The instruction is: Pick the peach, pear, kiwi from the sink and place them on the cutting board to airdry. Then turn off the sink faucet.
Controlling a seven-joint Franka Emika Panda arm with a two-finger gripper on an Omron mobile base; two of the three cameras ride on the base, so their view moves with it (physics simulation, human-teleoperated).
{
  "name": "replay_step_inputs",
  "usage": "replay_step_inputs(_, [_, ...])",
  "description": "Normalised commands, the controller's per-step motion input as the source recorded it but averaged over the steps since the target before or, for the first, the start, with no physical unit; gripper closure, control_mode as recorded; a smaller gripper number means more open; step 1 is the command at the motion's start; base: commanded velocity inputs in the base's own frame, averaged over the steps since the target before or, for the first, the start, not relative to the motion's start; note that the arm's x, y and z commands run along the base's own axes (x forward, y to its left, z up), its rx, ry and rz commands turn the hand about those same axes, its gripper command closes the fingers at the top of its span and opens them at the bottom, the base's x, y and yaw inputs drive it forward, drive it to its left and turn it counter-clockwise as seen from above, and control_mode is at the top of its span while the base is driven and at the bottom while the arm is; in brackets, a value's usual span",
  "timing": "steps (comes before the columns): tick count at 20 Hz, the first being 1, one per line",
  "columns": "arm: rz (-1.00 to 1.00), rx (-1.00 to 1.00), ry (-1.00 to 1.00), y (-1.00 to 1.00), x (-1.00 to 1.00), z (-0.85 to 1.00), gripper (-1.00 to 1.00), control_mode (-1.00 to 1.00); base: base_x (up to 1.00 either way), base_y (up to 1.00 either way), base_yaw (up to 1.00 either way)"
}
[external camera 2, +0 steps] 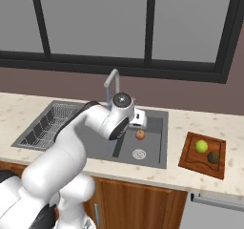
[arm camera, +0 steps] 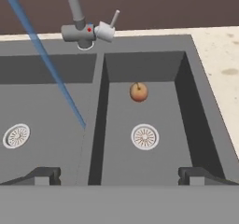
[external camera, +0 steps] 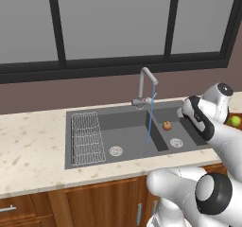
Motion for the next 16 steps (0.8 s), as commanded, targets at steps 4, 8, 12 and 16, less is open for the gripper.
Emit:
replay_step_inputs(4, [0.11,-0.01,0.0,0.0,0.08,-0.08,-1.0,-1.0,0.0,0.0,0.0])
replay_step_inputs(8, [0.04,-0.01,0.01,-0.01,0.25,0.0,-1.0,-1.0,0.0,0.0,0.0])
replay_step_inputs(12, [0.02,-0.01,0.06,0.0,0.28,-0.04,-1.0,-1.0,0.0,0.0,0.0])
replay_step_inputs(16, [0.01,-0.01,0.08,0.0,0.21,-0.22,-1.0,-1.0,0.0,0.0,0.0])
